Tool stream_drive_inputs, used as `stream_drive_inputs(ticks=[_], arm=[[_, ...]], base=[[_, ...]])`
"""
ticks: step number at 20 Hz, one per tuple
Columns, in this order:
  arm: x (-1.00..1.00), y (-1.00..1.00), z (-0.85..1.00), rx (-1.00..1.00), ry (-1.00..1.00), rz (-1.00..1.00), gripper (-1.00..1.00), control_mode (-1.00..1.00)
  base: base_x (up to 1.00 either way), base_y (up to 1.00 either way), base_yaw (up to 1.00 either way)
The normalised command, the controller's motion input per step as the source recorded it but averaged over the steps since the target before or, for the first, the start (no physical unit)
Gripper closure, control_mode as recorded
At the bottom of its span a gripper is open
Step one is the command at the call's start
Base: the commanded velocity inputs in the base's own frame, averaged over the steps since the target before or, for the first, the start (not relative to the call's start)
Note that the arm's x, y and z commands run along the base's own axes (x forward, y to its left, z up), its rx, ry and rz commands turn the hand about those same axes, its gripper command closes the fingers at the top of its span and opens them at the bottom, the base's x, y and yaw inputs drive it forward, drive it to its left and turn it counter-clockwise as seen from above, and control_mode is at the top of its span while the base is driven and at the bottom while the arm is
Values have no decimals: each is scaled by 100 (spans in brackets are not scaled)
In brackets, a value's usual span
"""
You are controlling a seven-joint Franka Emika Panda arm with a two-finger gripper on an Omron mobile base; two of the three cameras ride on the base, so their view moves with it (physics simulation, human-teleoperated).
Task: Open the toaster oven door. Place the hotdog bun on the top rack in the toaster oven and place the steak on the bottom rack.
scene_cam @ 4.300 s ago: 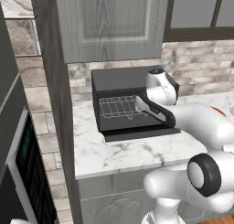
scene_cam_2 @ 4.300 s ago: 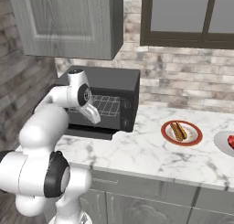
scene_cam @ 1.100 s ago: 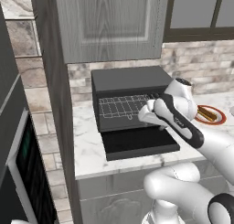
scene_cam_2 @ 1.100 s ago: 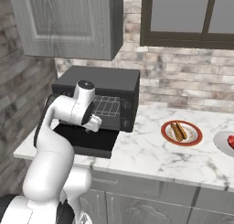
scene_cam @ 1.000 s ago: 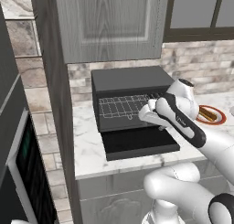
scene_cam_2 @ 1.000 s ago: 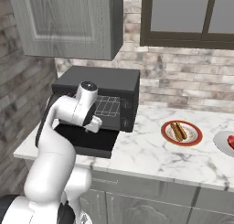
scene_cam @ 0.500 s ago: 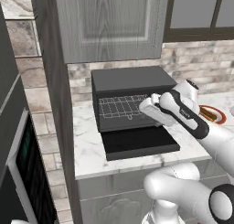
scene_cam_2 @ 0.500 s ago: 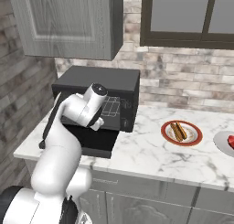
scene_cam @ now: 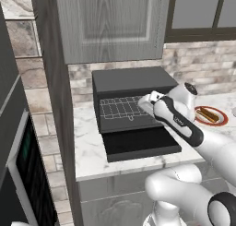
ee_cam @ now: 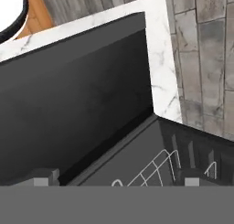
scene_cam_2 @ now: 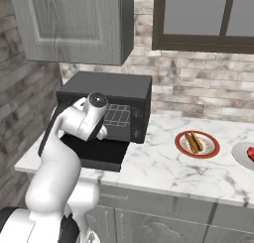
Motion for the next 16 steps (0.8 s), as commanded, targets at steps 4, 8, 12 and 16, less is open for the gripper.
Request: stream_drive_inputs(ticks=[4,8,12,16], arm=[[0,-11,0,23,0,-25,-100,-100],[37,-16,12,29,4,-18,-100,-100],[22,-7,3,38,18,-9,-100,-100],[3,0,0,32,17,-20,-100,-100]], base=[[0,0,0],[0,0,0],[0,0,0],[0,0,0]])
